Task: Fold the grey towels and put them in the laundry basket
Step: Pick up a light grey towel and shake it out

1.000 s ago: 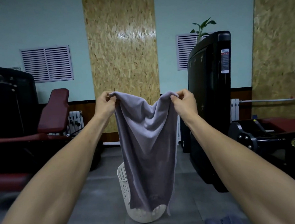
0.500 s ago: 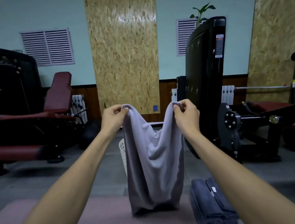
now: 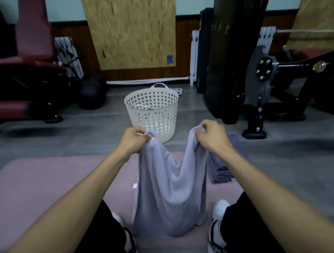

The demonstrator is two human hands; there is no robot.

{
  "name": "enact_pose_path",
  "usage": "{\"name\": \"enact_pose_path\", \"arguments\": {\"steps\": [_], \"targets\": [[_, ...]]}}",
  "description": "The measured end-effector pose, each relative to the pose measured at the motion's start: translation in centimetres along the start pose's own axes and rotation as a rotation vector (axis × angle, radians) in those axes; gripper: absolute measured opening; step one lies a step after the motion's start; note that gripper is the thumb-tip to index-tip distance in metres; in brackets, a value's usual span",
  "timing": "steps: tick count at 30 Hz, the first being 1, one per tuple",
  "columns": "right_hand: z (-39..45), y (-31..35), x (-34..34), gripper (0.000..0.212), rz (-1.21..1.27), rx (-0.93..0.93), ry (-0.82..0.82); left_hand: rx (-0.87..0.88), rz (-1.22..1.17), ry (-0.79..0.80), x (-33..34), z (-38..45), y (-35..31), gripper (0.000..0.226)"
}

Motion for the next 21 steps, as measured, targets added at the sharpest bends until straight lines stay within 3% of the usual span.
{"name": "enact_pose_path", "arguments": {"steps": [6,10,13,15,18,21], "targets": [[0.4,-5.8,8.7,0.029,-0.335,0.059,0.275,-0.249,0.234,0.211,2.3,3.1,9.6,0.005],[2.5,-7.3,13.1,0.007,-0.490,0.015,0.457,-0.342,0.439,0.374,3.1,5.7,13.5,0.010],[4.7,-8.0,17.1,0.008,-0.513,-0.013,0.626,-0.379,0.509,0.445,4.3,8.5,16.3,0.012],[6.0,-8.4,19.8,0.006,-0.579,-0.086,0.744,-0.370,0.577,0.464,4.9,10.7,18.3,0.014],[7.1,-8.6,23.3,0.013,-0.829,-0.362,0.866,-0.276,0.791,0.535,5.1,13.7,21.3,0.013],[8.9,-9.7,28.0,0.021,-0.844,-0.492,0.922,-0.255,0.879,0.582,5.5,16.6,25.5,0.018]]}}
Point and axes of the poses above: each hand's wrist, its own z-axis towards the middle knuckle, its own x-axis out of the palm, y = z × x, the point moved 4 cm from there along z, towards the middle knuckle, and after that the axes turned 6 degrees about -z, right-handed, at the moved point
